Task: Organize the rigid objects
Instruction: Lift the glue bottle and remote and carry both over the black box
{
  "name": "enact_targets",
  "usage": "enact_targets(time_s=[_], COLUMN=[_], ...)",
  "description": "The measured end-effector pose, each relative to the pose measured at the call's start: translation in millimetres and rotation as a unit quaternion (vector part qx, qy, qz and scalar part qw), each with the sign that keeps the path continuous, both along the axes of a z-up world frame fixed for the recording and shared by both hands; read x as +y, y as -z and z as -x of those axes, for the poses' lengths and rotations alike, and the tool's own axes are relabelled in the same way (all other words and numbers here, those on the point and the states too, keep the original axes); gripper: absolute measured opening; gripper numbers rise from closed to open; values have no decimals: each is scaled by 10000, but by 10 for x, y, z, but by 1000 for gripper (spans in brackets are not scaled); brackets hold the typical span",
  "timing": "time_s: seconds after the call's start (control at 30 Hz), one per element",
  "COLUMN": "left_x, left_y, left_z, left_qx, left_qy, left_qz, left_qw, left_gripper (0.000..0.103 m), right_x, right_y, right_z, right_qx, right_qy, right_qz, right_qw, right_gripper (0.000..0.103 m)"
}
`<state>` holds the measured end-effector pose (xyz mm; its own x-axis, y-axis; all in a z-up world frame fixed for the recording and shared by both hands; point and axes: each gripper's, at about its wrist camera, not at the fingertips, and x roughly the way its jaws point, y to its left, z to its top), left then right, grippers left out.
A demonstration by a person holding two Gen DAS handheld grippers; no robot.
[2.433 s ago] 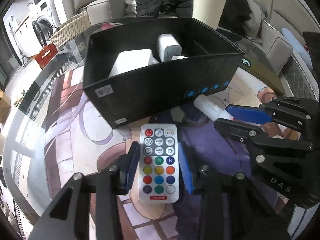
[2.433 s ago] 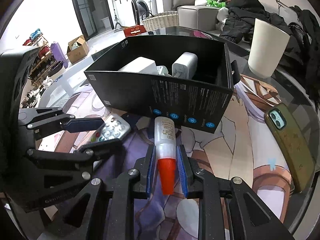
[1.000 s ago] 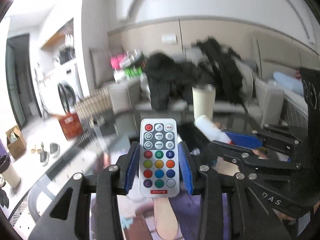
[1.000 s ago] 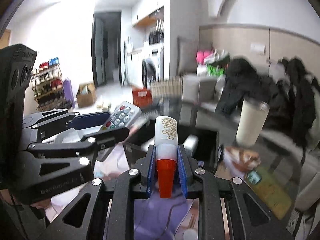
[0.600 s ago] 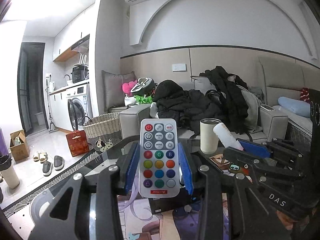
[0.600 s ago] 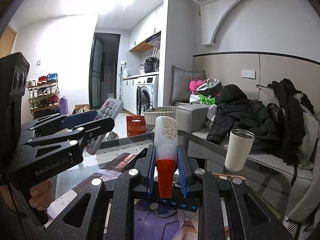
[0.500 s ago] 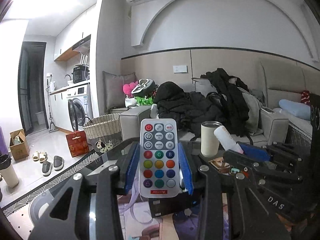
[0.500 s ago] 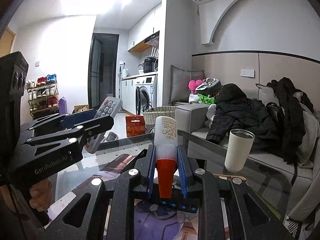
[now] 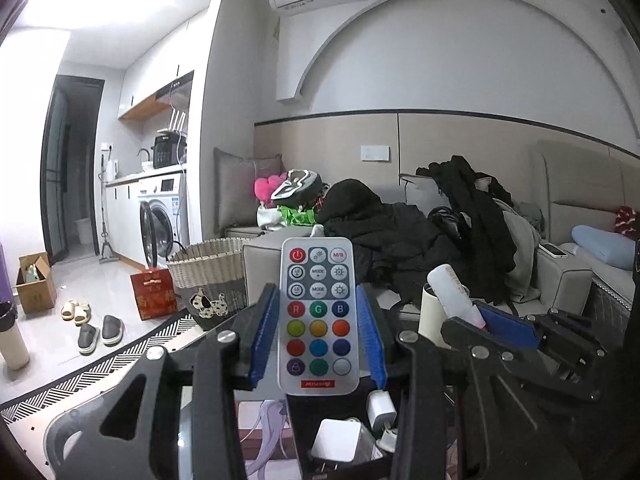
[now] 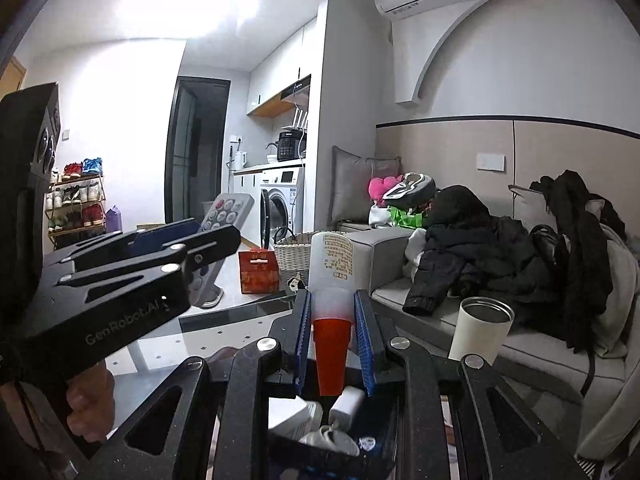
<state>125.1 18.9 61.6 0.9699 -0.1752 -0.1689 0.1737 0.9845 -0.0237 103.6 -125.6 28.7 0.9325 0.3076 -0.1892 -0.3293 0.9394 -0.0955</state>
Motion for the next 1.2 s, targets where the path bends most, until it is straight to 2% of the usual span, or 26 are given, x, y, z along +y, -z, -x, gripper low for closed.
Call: enact_targets(time_s=[0.3, 0.4, 0.6, 0.7, 0.93, 1.2], left_x=[-35, -17, -88, -122, -258, -376], left_y=[130, 142, 267, 348, 603, 851], left_z=[-284, -397, -552, -659, -855, -980], left_qx=[566, 877, 1459, 1826, 2761, 3409], left_qy=[13, 63, 20, 104, 203, 344], left_qz=[59, 175, 6, 5, -229, -356], left_qw=[9984, 9960, 9893, 9831, 9606, 9388], left_gripper=[38, 38, 38, 38, 38, 38], right_x=[8, -19, -70, -86, -107, -121], right_y=[58, 105, 250, 342, 603, 886], right_z=[-287, -371, -573, -682, -922, -1092], right_qx=[330, 535, 1167, 1525, 2399, 3137], right_qy=[108, 133, 247, 262, 315, 283], right_qz=[47, 43, 89, 107, 253, 385], right_qw=[9994, 9985, 9928, 9879, 9700, 9483], right_gripper=[21, 21, 21, 21, 21, 21])
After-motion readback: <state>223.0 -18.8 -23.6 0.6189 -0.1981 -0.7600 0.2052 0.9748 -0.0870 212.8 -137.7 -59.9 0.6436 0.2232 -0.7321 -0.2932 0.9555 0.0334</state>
